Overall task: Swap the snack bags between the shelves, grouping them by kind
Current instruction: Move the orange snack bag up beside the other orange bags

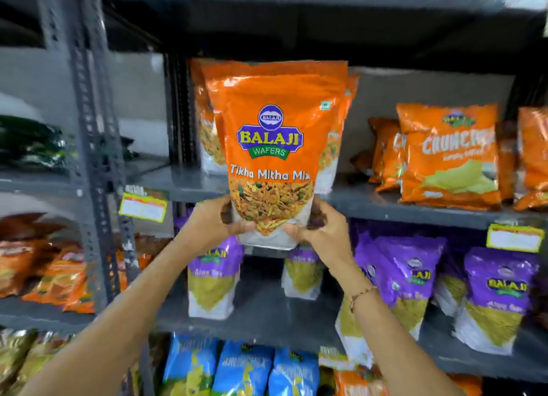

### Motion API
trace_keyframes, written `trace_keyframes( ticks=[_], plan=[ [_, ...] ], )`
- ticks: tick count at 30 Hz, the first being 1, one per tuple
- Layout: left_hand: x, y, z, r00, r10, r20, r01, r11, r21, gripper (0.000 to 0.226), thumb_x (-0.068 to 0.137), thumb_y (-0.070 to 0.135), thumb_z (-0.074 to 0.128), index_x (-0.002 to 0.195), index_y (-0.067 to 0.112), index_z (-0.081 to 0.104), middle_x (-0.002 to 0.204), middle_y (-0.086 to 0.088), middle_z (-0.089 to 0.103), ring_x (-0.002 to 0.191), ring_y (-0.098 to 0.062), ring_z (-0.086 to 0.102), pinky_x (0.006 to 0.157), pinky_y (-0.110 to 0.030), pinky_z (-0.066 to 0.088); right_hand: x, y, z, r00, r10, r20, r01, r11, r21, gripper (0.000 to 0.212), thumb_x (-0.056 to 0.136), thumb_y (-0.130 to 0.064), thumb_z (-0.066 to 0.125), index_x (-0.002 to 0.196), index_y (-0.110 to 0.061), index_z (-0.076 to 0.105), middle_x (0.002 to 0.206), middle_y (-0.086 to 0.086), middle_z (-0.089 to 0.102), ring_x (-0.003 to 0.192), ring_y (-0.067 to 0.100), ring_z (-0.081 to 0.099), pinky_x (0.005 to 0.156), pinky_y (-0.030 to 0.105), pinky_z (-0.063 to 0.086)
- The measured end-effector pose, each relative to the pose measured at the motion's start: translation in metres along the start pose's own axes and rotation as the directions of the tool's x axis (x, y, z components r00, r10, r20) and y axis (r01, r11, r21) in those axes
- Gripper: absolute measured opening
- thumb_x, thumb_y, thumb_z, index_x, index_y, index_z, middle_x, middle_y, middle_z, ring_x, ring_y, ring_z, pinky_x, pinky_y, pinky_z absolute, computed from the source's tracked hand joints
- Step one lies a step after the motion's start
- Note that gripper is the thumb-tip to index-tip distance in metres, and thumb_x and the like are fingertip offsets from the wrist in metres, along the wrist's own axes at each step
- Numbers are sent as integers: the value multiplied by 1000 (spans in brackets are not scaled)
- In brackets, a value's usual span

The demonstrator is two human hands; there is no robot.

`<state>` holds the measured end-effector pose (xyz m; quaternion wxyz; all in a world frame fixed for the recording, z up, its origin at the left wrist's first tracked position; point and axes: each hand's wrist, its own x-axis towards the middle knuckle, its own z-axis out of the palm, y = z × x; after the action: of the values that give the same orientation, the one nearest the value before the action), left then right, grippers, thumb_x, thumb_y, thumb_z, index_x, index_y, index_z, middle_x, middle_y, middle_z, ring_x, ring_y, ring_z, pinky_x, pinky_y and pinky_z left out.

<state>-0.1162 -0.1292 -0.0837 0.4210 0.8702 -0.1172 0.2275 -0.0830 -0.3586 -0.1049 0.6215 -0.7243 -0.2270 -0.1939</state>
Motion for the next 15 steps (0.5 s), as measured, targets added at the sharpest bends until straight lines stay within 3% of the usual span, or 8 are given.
trace_keyframes(
  ticks=[2,5,9,12,15],
  plan=[
    [21,5,-30,999,42,-33,-41,998,56,61,51,63,77,95,22,66,91,-5,76,85,-22,70,84,-42,55,28,-25,9,999,-39,33,39,999,4,37,63,-17,87,96,-20,70,87,-9,76,79,4,67,71,21,53],
    [55,6,-66,996,62,-60,-53,990,134,75,48,75,70,99,20,66,91,-8,76,86,-25,70,84,-46,54,66,-51,29,997,-52,56,50,998,28,32,66,-11,85,84,-28,65,74,-20,68,69,-2,61,61,13,48],
    [94,-6,-102,998,27,-65,-21,995,94,43,65,39,81,101,18,68,99,-4,75,91,-16,69,89,-38,54,110,-58,70,999,-41,29,41,999,11,33,63,-16,87,89,-12,69,93,11,75,87,25,69,80,45,58],
    [115,-34,-118,999,-18,-42,20,998,57,40,64,37,82,98,20,69,100,-2,75,92,-15,69,87,-34,54,134,-48,103,1000,10,4,-10,1000,20,39,58,-21,89,91,-17,69,97,7,75,94,31,69,86,47,58],
    [132,-66,-123,998,-60,-12,61,998,16,41,61,40,83,95,23,69,99,0,75,94,-17,69,92,-40,54,148,-30,129,999,45,-12,-45,999,0,34,57,-21,89,85,-18,69,94,11,76,89,30,69,82,53,58]
  ],
)
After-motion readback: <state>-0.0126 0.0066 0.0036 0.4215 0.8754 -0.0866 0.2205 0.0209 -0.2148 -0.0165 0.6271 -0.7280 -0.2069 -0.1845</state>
